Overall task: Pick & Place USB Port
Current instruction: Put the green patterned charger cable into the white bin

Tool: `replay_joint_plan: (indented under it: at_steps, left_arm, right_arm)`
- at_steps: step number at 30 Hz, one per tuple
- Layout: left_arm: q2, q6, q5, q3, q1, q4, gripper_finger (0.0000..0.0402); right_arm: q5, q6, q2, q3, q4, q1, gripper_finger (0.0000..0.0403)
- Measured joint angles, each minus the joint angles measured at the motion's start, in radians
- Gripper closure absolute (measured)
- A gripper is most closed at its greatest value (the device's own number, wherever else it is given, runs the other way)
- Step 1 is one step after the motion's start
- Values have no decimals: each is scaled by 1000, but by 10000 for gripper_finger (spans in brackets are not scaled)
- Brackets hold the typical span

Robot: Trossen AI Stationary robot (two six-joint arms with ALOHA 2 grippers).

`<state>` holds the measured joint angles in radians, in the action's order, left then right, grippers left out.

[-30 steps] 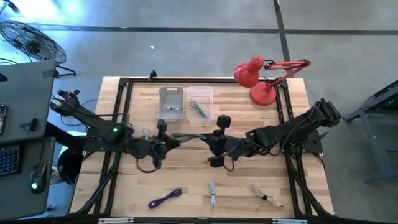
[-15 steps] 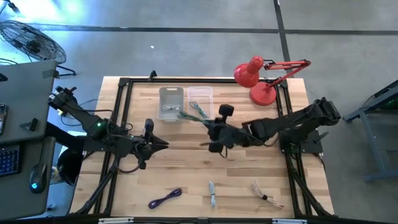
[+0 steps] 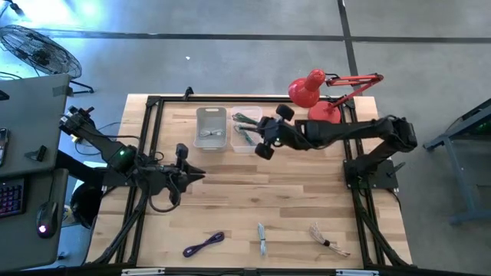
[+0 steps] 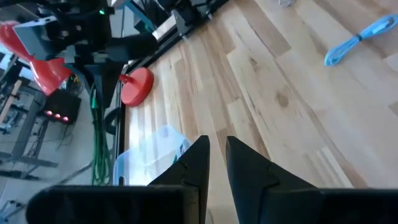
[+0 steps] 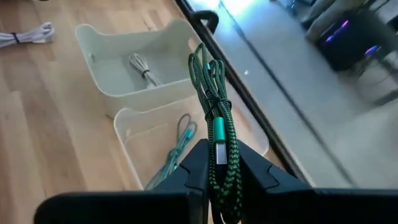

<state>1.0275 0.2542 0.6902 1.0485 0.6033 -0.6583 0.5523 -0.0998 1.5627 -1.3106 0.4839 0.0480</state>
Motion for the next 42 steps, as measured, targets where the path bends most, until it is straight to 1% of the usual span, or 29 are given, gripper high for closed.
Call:
replay_joint_plan:
  at_steps: [4, 6, 10, 15, 22, 28, 32, 36, 42]
  left_arm:
    - [0, -37, 1, 0, 0, -38, 350]
    - [0, -53, 1, 0, 0, -49, 350]
    - [0, -54, 11, 0, 0, -51, 350]
    - [0, -54, 28, 0, 0, -51, 350]
    - [9, -55, 37, 0, 0, -48, 350]
    - [22, -58, 41, -1, -1, -47, 350]
    - [32, -61, 40, -1, -1, -47, 350]
    - [40, -61, 41, -2, -1, -54, 350]
    - [44, -66, 35, -1, -1, -57, 350]
  right_arm:
    - [-97, -47, 0, 33, -19, 33, 368]
    - [-122, -60, 1, 58, -33, 45, 368]
    - [-130, -89, 1, 102, -56, 64, 368]
    - [-163, -124, 1, 133, -62, 83, 363]
    - [-214, -107, 1, 149, -124, 83, 367]
    - [-221, -116, 2, 149, -145, 97, 367]
    - [-234, -127, 29, 149, -153, 114, 367]
    - [-293, -118, 88, 148, -194, 135, 367]
    - [-306, -107, 144, 148, -243, 157, 367]
